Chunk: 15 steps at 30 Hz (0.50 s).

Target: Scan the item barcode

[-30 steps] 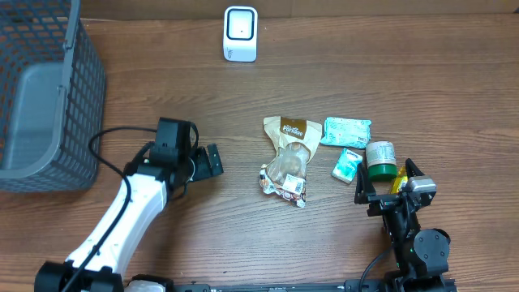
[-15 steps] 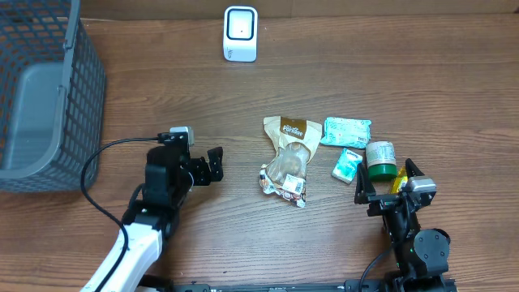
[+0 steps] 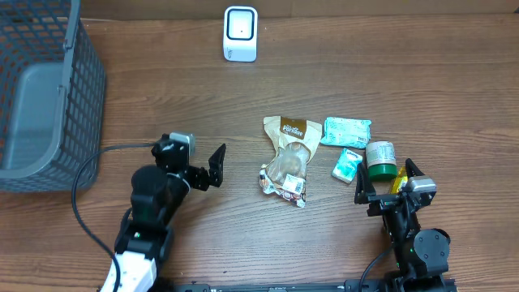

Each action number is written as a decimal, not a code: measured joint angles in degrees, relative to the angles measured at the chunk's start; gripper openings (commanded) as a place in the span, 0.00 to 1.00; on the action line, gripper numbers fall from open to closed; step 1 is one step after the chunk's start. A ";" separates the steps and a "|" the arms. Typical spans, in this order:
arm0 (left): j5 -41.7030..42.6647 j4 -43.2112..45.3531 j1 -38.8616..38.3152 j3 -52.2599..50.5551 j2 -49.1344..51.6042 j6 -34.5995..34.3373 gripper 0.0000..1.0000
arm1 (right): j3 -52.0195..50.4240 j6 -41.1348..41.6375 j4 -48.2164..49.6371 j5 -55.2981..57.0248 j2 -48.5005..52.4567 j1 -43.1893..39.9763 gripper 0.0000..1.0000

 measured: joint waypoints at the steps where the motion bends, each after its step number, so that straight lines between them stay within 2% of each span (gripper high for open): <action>1: 0.00 0.02 0.00 -0.79 -1.44 0.20 1.00 | 0.00 -0.02 0.02 0.00 0.00 0.00 1.00; 6: -0.04 0.00 0.00 -4.92 -8.94 0.90 0.99 | 0.00 0.00 0.02 0.00 0.00 0.00 1.00; 15: -1.38 -0.24 0.00 -9.09 -15.69 1.44 1.00 | 0.00 0.02 -0.02 -0.02 0.00 0.00 1.00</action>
